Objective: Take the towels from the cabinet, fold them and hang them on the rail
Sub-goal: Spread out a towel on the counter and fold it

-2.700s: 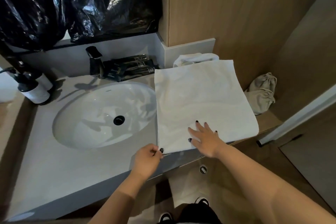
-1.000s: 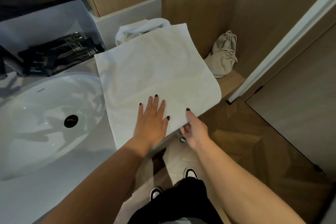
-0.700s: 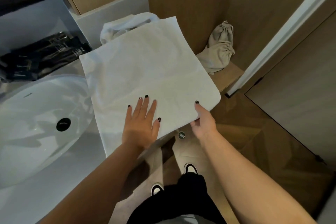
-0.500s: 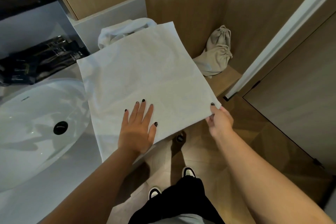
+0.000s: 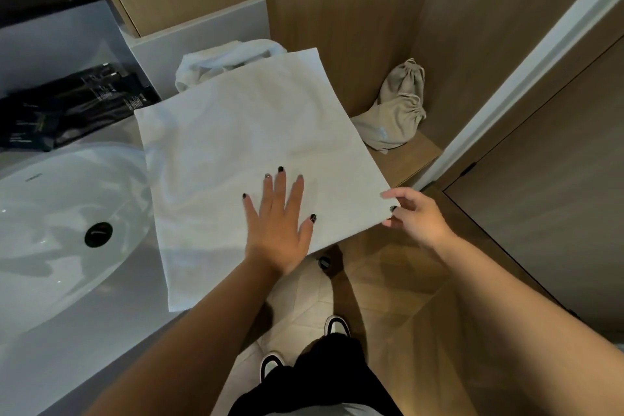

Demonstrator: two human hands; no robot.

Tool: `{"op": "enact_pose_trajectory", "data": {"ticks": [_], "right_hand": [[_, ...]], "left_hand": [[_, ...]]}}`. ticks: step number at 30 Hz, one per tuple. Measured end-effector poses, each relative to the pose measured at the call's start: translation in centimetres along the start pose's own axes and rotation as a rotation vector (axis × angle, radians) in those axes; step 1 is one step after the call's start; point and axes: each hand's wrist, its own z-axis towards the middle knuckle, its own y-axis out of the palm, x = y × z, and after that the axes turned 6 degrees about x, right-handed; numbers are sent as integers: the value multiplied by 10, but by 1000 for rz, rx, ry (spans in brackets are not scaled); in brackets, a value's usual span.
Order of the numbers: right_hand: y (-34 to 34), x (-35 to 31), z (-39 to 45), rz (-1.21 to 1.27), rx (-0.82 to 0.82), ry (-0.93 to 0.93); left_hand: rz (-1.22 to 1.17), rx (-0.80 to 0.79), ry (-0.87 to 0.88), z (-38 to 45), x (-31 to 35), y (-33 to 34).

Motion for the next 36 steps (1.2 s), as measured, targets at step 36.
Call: {"op": "enact_pose_trajectory", "data": {"ticks": [36], "right_hand": [[197,-62,86,-1160,-151,-1152]], "left_hand": [[-69,83,-284,48,-113,3]]}}
